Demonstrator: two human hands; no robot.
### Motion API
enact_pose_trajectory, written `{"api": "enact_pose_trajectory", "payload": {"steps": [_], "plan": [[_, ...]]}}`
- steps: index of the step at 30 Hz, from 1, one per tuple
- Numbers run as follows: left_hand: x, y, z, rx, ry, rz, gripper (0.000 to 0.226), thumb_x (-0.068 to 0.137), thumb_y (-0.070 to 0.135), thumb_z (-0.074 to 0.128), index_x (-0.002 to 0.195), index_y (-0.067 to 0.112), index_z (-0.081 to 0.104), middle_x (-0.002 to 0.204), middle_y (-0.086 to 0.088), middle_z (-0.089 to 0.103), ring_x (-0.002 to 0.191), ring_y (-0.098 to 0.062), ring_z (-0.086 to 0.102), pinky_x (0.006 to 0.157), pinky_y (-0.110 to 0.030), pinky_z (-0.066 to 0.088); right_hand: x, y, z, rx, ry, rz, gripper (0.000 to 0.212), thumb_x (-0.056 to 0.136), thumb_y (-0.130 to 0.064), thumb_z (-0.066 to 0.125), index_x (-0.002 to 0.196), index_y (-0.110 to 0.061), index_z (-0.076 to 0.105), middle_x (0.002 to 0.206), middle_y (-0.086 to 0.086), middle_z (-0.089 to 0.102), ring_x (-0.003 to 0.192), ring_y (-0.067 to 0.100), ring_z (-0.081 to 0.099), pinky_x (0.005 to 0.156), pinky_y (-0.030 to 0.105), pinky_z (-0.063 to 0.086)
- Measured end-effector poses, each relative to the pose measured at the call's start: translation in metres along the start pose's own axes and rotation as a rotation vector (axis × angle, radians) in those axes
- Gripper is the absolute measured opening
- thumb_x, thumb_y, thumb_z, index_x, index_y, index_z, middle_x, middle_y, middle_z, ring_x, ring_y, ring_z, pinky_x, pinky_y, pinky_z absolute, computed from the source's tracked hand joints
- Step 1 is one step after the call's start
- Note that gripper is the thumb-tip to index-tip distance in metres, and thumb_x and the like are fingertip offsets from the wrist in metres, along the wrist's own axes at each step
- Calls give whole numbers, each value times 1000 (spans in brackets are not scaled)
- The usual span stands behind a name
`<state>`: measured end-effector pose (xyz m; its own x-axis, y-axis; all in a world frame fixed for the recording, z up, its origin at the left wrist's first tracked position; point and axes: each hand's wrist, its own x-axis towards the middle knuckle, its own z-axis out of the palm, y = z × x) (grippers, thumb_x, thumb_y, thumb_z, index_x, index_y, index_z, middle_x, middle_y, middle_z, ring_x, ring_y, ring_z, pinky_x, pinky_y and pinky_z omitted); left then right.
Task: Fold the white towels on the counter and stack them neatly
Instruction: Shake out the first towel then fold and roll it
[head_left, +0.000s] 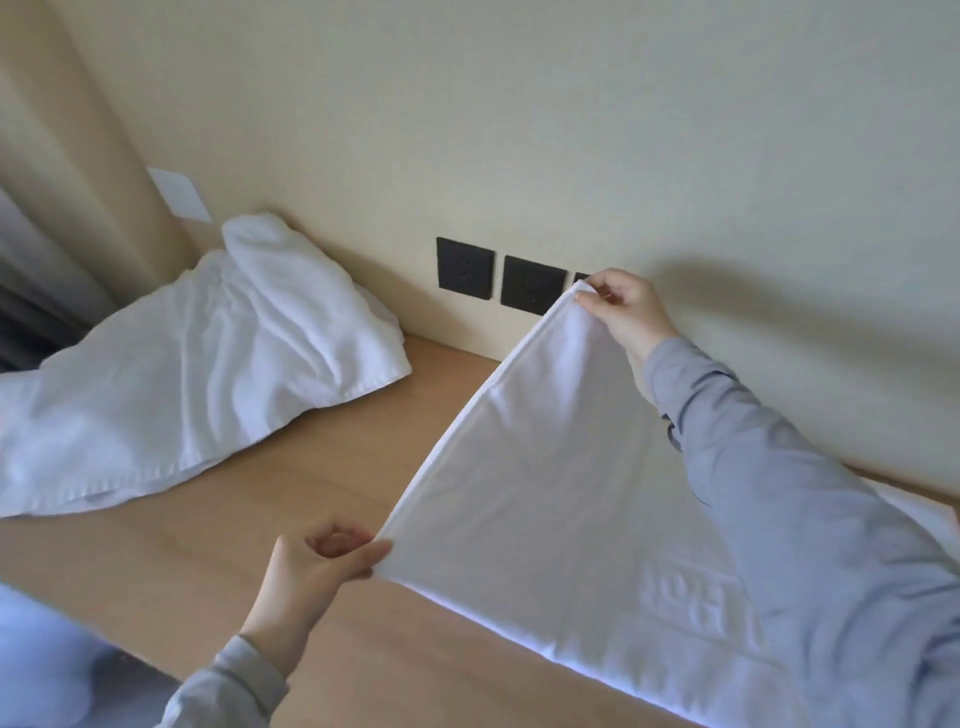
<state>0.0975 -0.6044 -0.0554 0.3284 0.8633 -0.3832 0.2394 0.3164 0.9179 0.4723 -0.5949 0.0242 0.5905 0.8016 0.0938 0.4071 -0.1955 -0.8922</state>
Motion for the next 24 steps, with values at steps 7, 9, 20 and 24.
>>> {"api": "enact_pose_trajectory", "payload": {"steps": [7,9,20,24], "plan": [[34,-57,-44,-118,176,-234,14,69,-8,76,67,-1,64,56,-8,65,50,-12,58,50,-17,52,35,27,131,-103,-121,61,14,86,-15,60,91,-4,64,75,-4,56,72,10,49,65,15,39],[40,-70,-50,-120,205,-279,15,69,-8,76,65,0,64,53,-5,64,45,-8,57,48,-16,51,40,38,162,-129,-136,100,16,85,-16,60,90,0,63,78,1,55,74,13,48,63,16,38],[42,-113,-79,148,176,-342,16,67,3,81,61,9,67,58,-9,70,45,-15,56,56,-19,49,55,94,267,-539,-303,175,21,86,-23,56,92,-4,61,84,12,61,81,28,55,69,31,41],[45,-117,-92,218,180,-353,28,67,4,81,52,21,66,54,-6,68,43,-11,55,52,-12,44,50,107,282,-686,-304,80,24,91,-27,54,95,-4,62,93,14,65,88,33,59,63,30,35]]}}
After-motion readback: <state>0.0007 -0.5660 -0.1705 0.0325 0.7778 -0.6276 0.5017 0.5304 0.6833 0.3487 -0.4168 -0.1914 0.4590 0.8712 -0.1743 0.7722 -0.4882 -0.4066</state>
